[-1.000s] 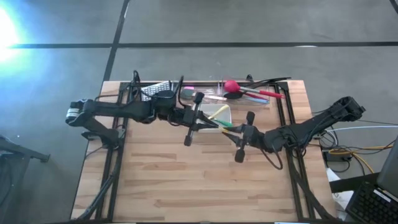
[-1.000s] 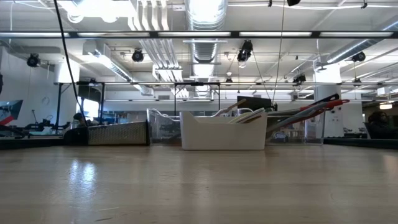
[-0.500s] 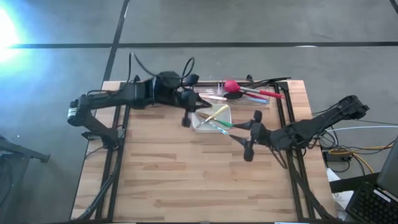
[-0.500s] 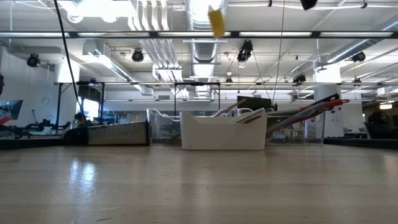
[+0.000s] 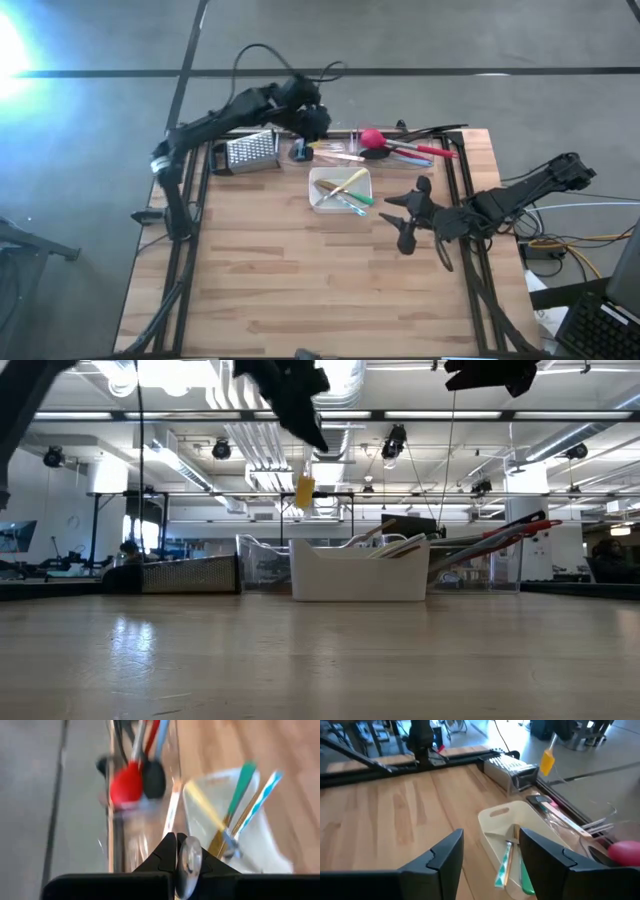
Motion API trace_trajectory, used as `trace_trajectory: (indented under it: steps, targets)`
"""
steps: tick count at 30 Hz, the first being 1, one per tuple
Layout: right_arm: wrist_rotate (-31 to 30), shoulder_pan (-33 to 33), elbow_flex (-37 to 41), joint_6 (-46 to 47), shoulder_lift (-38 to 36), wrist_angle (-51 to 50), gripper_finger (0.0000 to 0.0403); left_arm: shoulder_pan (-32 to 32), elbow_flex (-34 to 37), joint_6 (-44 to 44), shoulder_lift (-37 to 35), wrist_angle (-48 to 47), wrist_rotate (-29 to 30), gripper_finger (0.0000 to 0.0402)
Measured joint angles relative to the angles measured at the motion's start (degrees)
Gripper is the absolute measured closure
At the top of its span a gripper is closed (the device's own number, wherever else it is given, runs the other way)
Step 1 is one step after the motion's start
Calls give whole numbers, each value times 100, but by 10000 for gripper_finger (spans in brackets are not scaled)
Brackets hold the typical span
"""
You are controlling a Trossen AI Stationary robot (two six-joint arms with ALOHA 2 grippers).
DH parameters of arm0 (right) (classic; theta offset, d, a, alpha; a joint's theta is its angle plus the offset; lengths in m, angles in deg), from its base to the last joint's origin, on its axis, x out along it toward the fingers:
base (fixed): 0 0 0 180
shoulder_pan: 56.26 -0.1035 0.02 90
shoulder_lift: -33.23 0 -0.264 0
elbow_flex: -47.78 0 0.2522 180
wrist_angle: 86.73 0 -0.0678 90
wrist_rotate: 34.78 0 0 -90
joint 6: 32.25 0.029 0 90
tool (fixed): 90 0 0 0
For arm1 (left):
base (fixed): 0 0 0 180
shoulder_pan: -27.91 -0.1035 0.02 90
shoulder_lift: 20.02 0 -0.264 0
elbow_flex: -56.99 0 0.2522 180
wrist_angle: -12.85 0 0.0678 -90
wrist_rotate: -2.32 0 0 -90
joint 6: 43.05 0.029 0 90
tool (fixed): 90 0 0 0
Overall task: Pick & Place Kitchen Items
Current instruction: Put the yellow spatula into the left transparent bin
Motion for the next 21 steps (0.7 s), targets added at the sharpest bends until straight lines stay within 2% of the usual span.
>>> trace_trajectory:
  steps: [3,7,10,13,18,21]
  targets:
    - [-22,2,6,10,12,-178,221,-110,-569,201,618,-612,186,394]
    - [-33,7,32,31,16,-380,219,-135,-1265,489,1381,-1164,988,394]
    - [-33,4,95,32,10,-383,219,-172,-1676,539,1860,-1380,1049,394]
    - [-31,4,157,32,10,-383,222,-181,-1932,602,2256,-1492,1209,394]
    - [-26,2,285,33,10,-383,227,-195,-2083,728,2706,-1957,2013,394]
    - [-29,2,336,32,10,-383,226,-219,-2030,744,2855,-2113,2255,394]
